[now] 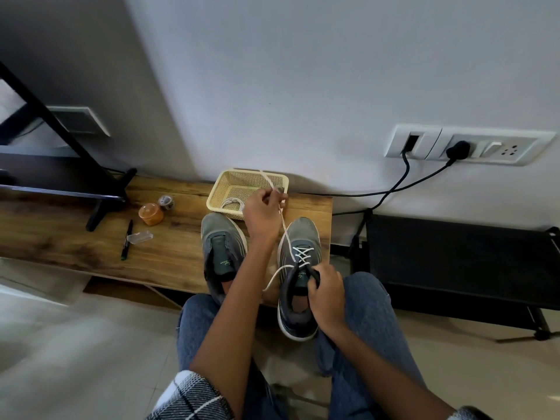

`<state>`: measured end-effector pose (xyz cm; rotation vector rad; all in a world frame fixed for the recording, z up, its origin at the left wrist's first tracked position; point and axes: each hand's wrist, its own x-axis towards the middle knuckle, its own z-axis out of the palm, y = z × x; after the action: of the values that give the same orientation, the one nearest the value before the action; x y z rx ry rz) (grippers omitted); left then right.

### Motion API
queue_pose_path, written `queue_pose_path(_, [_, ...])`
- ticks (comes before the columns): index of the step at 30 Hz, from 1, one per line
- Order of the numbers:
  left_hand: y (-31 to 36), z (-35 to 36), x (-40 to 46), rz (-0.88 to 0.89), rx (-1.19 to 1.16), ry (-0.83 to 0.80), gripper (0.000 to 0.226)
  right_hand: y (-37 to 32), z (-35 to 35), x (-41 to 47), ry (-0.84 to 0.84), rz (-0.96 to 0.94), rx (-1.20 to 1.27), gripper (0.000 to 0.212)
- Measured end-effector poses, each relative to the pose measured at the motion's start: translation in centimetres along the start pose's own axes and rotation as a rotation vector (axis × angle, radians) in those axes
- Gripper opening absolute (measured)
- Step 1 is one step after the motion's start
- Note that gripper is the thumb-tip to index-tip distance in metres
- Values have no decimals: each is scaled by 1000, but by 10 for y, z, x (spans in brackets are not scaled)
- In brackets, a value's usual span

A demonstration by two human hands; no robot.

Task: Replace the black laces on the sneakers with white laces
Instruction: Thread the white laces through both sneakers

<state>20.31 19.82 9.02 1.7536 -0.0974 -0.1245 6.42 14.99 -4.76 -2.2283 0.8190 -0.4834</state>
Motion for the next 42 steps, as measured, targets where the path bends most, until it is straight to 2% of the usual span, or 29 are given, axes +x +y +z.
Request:
queue_pose_path(9, [33, -13, -4, 142, -149, -42, 17, -1, -7, 0, -48, -5, 57, 5])
queue_pose_path(15, [35, -14, -22, 149, -235, -109, 15, 1, -16, 9, -118, 11, 91, 10])
queue_pose_path(18, [13, -13, -32, 94, -126, -177, 15, 2, -23, 16, -226, 69, 113, 14])
queue_pose_path(22, [-34, -14, -48, 80, 210, -272, 16, 4, -30, 24, -341, 107, 202, 18])
queue_pose_path(27, [-71, -20, -76, -89, 553, -261, 17, 8, -33, 27, -403, 256, 421, 13])
queue_pose_path(33, [-83, -24, -85, -78, 653, -122, 14, 3, -33, 27, -383, 398, 555, 23])
queue_pose_path(37, [-85, -23, -83, -34, 689, -136, 9, -3, -35, 27, -340, 405, 560, 17])
queue_pose_path(42, [-85, -18, -85, 103, 766, -153, 13, -4, -35, 27, -341, 405, 544, 16])
